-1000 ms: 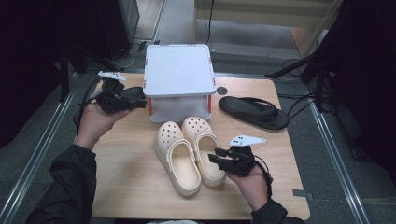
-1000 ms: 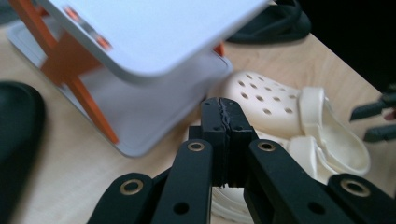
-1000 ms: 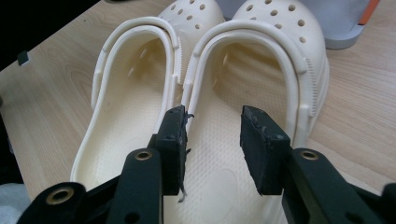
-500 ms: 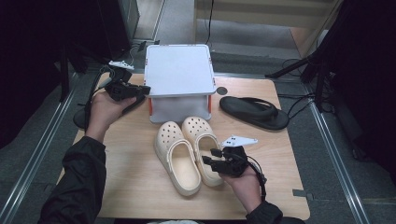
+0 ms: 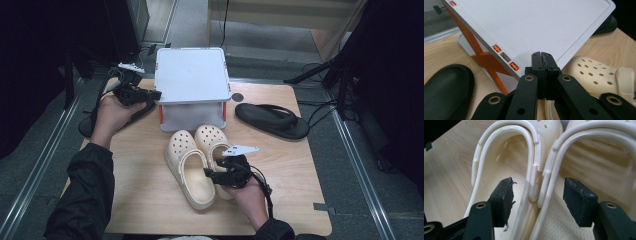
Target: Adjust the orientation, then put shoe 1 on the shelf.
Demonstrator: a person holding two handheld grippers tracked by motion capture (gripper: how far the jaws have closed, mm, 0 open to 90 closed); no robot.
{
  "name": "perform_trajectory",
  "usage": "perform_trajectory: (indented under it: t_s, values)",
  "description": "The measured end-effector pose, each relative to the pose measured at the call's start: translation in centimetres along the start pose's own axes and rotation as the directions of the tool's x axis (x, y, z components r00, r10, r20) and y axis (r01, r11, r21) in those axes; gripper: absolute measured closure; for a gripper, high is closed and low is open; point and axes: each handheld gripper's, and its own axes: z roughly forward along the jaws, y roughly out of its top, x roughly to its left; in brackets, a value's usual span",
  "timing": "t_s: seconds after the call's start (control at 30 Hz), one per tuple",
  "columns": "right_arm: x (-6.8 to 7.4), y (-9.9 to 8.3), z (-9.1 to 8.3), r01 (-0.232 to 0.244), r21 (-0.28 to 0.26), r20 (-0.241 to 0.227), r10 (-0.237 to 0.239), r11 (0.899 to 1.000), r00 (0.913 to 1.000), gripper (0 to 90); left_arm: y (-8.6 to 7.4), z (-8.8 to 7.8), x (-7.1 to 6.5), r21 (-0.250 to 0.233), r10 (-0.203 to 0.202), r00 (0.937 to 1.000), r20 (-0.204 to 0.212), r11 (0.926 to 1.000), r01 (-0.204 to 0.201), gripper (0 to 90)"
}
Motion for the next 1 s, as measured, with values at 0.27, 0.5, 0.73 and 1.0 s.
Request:
perform_trajectory:
  t_s: [0.27,0.5,0.73,1.0]
  values:
    - [0.5,0.3,1.3,-0.011,0.004,0.011,0.011,1.000,0.9999,41.3,-0.1,0.0,-0.2,-0.010,0.002,0.9999,-0.011,0.9999,-0.002,90.0]
    - [0.5,0.6,2.1,-0.006,0.011,0.037,0.006,1.000,0.9993,44.7,-0.2,0.0,-0.2,-0.015,0.004,0.9999,-0.012,0.9999,-0.004,90.0]
    - [0.2,1.3,3.3,-0.015,0.023,0.075,0.013,1.000,0.9971,53.9,-0.2,0.0,-0.3,-0.012,0.008,0.9998,-0.019,0.9999,-0.008,90.0]
    - [-0.1,1.5,3.3,-0.074,0.006,0.080,0.073,0.997,0.9941,64.3,-0.2,0.0,-0.3,-0.013,0.009,0.9997,-0.022,0.9999,-0.009,90.0]
